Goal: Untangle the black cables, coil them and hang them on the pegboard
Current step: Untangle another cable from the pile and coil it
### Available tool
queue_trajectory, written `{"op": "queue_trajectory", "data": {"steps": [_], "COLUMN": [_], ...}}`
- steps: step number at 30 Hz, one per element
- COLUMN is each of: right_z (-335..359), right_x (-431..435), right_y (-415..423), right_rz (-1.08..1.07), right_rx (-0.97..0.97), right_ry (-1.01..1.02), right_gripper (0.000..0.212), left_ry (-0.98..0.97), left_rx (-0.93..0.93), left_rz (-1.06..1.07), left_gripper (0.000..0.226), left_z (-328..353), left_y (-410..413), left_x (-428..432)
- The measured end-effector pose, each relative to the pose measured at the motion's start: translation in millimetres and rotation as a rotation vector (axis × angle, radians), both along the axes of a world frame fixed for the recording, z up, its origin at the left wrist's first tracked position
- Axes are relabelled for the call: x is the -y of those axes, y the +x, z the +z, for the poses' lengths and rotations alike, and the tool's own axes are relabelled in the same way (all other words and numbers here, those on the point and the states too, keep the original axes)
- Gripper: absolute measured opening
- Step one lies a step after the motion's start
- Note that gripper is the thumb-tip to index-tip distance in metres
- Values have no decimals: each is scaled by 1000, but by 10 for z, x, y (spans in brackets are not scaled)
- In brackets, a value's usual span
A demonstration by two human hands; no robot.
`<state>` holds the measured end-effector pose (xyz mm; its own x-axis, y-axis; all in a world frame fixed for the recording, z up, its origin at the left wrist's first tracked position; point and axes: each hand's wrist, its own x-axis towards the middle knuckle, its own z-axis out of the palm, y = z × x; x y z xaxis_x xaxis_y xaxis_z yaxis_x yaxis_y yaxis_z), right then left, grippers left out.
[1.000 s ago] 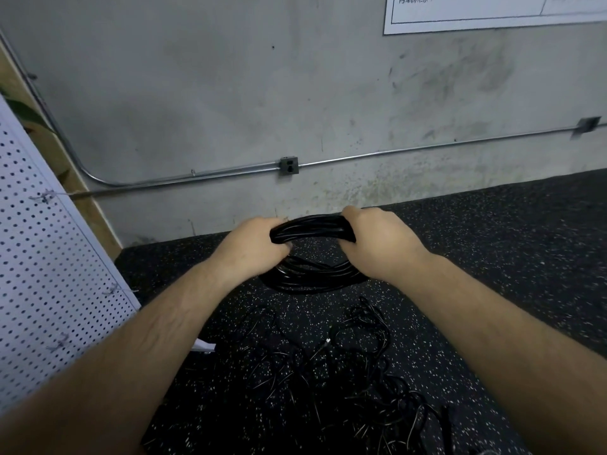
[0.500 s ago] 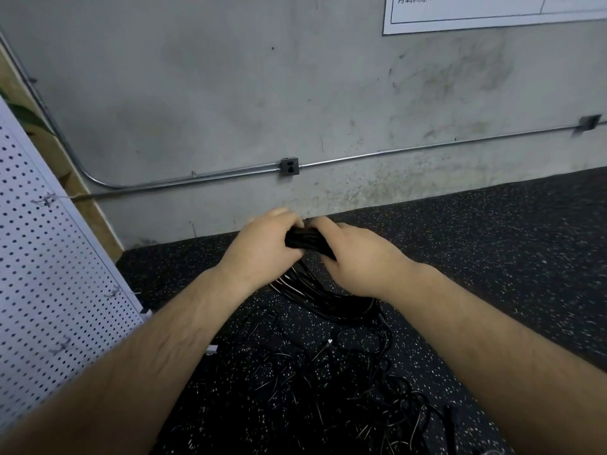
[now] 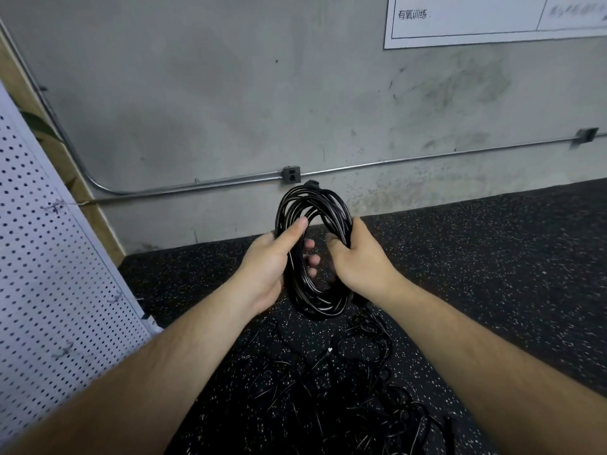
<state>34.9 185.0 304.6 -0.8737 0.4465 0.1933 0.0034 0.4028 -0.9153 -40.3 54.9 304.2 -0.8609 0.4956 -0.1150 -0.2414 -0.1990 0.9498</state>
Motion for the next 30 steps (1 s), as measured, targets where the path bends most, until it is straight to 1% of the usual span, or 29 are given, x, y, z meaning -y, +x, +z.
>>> {"op": "queue_trajectory", "data": {"steps": [1,2,3,5,6,8,10,12,13,14,18,20,22,27,30], "right_z": [21,49,68,71,63,41,32,21,-5,-27,-127,-194,-245,-277,-308], "right_x": [20,44,64,100,118,141,168,188,188,198,266,292,339,512,567], "right_y": [10,19,23,-6,-32,-91,-140,-211,-249,-286,-438,-545,-644,-786,-875], "right_rz": [20,43,52,13,-16,-48,-38,-55,-57,-53,-40,-39,-6,74,97], "right_rx": [5,12,24,42,37,13,-22,-67,-79,-94,-129,-83,-53,-93,-25], "right_ry": [-70,-147,-177,-106,-80,-106,-178,-237,-221,-180,56,123,159,123,122], "right_gripper": [24,34,49,72,79,84,81,64,54,48,42,42,44,45,51], "left_ry": [-35,-78,-124,-232,-296,-390,-435,-462,-464,-457,-371,-403,-444,-519,-523], "left_rx": [-54,-106,-158,-292,-380,-530,-618,-647,-629,-597,-434,-438,-480,-538,-585], "left_rz": [43,73,92,119,129,159,176,170,168,162,146,182,230,204,213], "left_gripper": [34,32,30,29,29,27,20,18,20,25,46,57,65,54,47], "left_z": [-21,-50,-58,-73,-71,-53,-37,-37,-41,-46,-56,-72,-98,-140,-206], "left_y": [5,-6,6,5,1,-17,-61,-128,-156,-181,-196,-187,-215,-347,-434], "left_x": [-16,-31,-39,-43,-47,-46,-26,-4,6,17,66,69,76,142,179]}}
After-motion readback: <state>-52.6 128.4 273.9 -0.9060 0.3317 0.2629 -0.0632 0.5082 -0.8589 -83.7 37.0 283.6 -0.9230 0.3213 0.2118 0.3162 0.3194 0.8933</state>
